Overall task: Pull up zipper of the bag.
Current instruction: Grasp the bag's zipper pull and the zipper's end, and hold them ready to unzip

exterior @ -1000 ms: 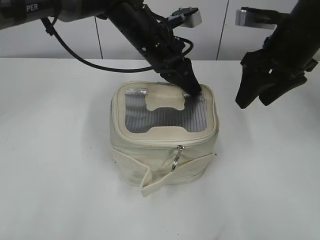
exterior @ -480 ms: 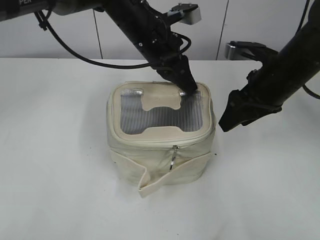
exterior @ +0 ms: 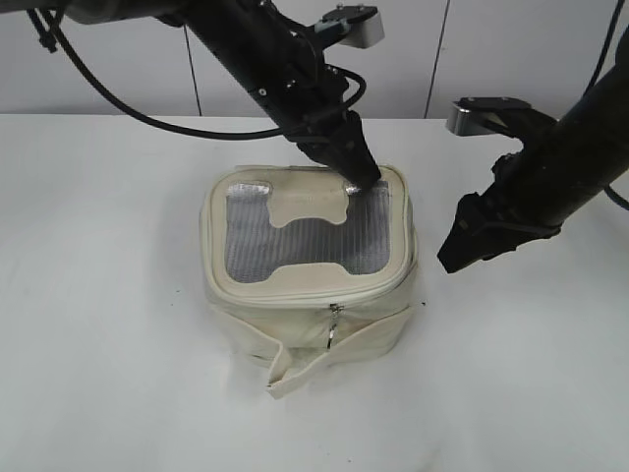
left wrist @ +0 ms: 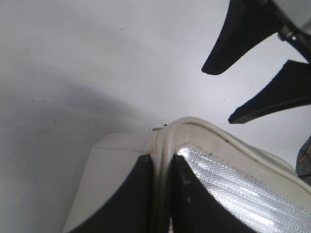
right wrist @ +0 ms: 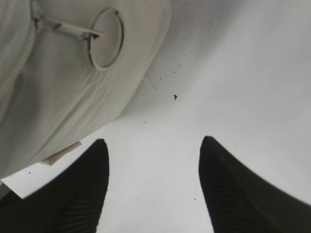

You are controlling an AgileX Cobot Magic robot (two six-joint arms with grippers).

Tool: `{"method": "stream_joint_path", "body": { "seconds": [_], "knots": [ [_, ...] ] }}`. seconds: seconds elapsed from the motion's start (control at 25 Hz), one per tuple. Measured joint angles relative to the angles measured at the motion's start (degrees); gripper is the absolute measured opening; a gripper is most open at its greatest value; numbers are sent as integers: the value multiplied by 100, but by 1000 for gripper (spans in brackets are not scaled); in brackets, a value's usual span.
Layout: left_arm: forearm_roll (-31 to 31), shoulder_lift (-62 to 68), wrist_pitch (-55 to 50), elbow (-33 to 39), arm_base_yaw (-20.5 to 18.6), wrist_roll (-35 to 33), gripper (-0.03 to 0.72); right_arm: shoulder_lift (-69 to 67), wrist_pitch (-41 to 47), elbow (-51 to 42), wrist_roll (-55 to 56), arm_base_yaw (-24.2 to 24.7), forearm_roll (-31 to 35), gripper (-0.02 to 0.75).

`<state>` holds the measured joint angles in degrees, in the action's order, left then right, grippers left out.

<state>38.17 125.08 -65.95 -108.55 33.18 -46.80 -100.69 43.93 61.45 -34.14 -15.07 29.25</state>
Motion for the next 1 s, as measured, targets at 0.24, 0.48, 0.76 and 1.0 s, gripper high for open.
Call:
{"method": "stream_joint_path", "body": {
  "seconds": [0.24,0.48,0.76,1.0],
  "knots": [
    [86,-111,12,176,17,-127,78,480,-28,-314,7,0,39,461],
    [64,-123,-5,188,95,-251,78,524,-382,-393,-885,0,951,461],
    [25,-129,-12,188,112,-263,78,271,-576,-393,-1752,0,1622,461],
    [14,-129,77,205,112,-263,78,41,-769,-398,-2096,0,1838,461]
  ]
}}
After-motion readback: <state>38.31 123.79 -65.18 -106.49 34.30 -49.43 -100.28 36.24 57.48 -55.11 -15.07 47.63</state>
